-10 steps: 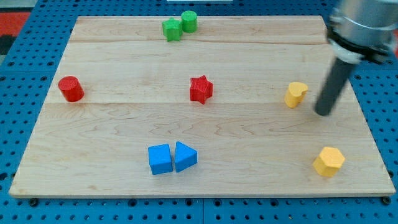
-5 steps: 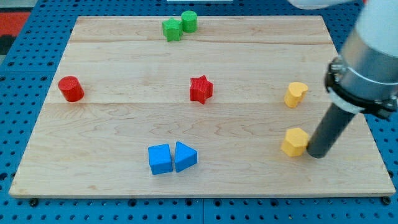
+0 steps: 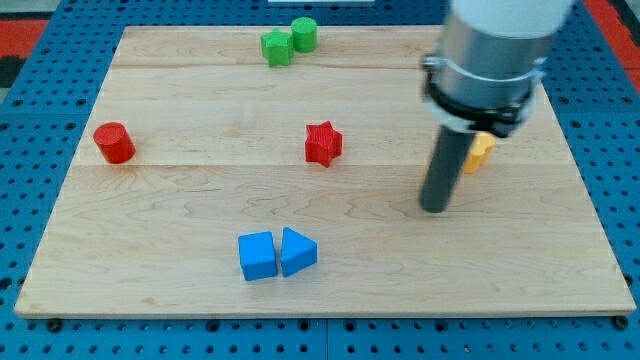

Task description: Push the yellow hexagon into the yellow heart

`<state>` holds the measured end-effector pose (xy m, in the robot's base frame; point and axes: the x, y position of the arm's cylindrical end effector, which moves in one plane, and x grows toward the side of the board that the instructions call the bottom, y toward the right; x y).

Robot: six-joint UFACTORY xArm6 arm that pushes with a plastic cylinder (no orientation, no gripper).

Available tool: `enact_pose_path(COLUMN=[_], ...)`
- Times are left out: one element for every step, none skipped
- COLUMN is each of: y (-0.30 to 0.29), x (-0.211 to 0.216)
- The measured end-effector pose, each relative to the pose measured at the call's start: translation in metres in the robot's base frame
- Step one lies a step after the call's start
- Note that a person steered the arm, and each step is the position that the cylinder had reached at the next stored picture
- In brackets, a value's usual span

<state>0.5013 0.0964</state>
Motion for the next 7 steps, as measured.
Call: enact_pose_path(y=[-0.004,0.033,0.011,0.021,0.047,0.047,0.041], x=[-0.029,-0.035,-0.033,0.001,0.005,-0.030,-0.043])
